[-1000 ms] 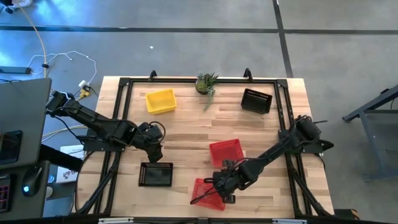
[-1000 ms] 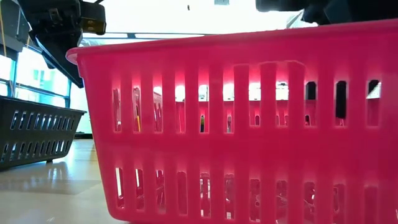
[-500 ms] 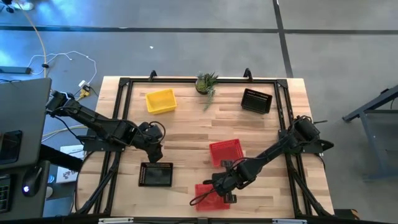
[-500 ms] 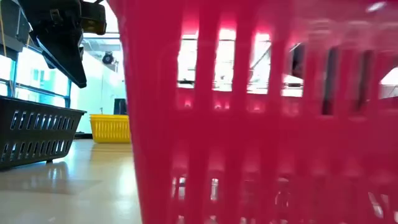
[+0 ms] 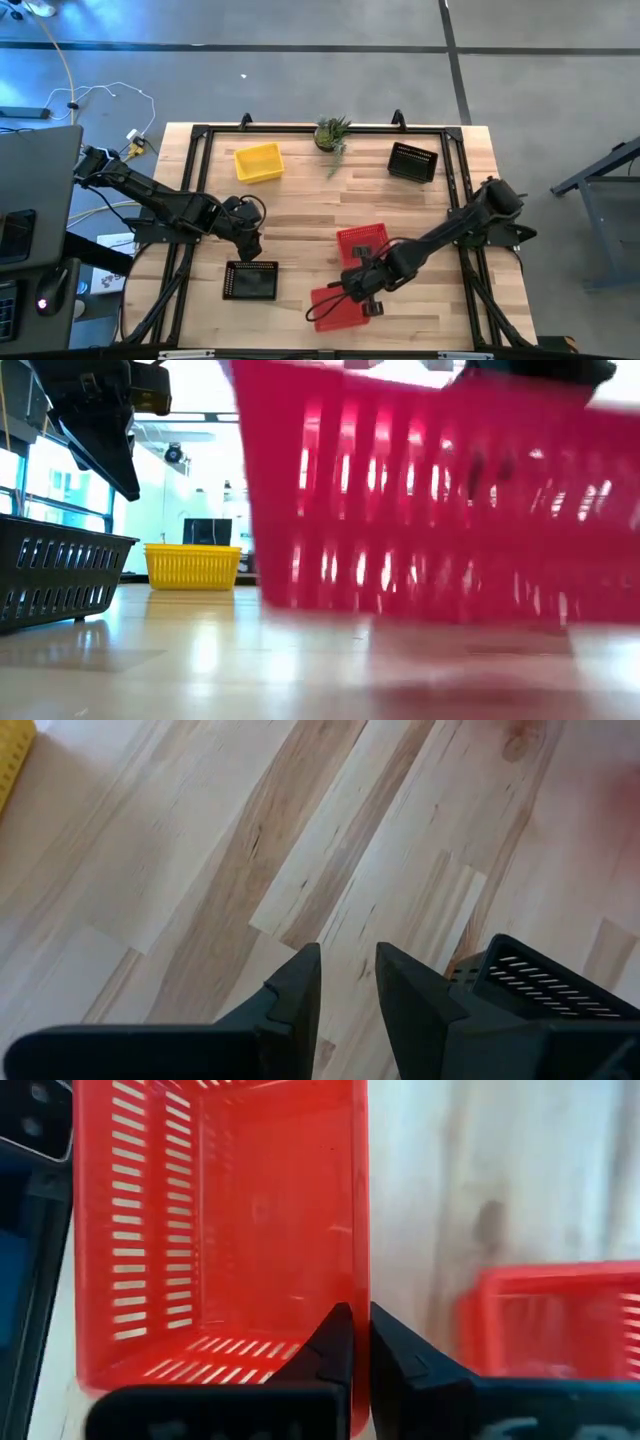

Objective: Stack baskets by color
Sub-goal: Stack the bottom red bin on top of the top red bin on the table

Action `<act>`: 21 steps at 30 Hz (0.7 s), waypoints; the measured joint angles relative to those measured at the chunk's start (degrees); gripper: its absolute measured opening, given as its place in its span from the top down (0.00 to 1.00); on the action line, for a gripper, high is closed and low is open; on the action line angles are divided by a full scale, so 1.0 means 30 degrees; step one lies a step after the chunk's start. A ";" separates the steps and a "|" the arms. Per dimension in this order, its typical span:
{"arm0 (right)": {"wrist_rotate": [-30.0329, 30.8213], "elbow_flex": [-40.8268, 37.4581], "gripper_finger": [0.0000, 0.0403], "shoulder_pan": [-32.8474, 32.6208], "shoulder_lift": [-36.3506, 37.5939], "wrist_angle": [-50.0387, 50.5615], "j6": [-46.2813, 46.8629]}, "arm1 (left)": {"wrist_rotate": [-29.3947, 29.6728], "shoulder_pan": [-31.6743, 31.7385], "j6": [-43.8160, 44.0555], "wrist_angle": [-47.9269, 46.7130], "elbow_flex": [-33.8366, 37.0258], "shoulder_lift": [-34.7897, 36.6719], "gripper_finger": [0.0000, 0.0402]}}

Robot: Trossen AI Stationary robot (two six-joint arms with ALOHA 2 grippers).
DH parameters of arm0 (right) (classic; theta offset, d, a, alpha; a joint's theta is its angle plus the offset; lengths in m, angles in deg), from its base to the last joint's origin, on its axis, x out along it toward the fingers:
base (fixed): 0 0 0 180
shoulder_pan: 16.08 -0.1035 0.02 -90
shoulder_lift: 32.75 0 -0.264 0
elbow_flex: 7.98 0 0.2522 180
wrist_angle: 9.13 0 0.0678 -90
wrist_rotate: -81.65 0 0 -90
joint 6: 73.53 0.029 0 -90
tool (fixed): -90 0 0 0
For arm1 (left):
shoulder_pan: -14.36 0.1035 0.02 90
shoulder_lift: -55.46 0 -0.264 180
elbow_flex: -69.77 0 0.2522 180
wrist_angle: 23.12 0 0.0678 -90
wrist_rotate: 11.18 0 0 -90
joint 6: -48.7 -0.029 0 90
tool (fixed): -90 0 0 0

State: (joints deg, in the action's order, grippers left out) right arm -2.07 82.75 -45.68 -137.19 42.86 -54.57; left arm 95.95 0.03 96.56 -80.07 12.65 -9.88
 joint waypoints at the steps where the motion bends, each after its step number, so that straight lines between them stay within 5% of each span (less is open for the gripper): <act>1: 0.0220 0.0000 1.00 0.0000 0.0372 0.0279 -0.0040 | 0.0000 0.0000 0.0000 0.0008 0.0000 0.0000 0.79; 10: 0.2452 0.0007 1.00 0.0864 0.3583 0.3400 -0.1435 | 0.0033 0.0000 -0.0007 0.0040 0.0000 0.0000 0.79; 21: 0.2418 0.0007 1.00 0.3384 0.5961 0.6329 -0.4236 | 0.0034 0.0000 -0.0002 0.0049 0.0000 0.0000 0.79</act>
State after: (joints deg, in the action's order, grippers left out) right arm 5.18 82.77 -35.53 -119.31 61.85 -67.28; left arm 96.05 0.03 96.55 -79.92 12.65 -9.88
